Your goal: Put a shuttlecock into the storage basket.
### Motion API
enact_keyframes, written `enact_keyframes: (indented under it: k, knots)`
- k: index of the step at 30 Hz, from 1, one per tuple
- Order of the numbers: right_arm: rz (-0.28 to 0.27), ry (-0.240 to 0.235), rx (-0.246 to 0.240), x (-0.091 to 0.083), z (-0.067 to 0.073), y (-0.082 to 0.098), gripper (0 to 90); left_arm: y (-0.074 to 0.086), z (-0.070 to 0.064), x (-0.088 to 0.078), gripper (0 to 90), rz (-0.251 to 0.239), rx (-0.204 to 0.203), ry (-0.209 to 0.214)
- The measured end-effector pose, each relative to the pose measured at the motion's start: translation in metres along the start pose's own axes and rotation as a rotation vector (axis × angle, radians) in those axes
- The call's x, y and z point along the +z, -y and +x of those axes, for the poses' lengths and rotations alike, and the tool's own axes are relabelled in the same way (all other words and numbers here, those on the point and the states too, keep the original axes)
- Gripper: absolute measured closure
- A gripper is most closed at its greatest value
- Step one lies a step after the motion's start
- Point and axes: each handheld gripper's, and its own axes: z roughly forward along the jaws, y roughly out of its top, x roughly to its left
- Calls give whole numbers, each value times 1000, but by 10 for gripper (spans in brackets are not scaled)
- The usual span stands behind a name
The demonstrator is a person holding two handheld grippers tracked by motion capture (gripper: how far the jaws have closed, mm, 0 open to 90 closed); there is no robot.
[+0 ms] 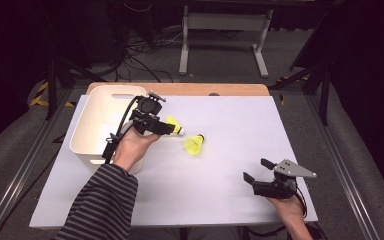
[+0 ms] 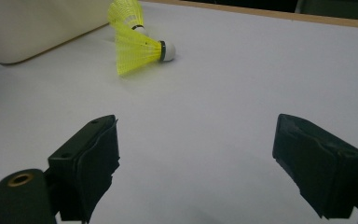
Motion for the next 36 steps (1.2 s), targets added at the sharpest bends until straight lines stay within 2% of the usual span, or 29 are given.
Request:
enact_keyframes:
  k: [16,25,36]
  knots:
    - [-5,3,9,-1,-1,0,147,-1,-12,9,377,23,28,-11]
    - [-2,8,12,0,-1,0,147,1,-11,11,369,28,21,0]
    - [-2,3,9,0,-1,0,147,5,-12,15,366,38,16,-7]
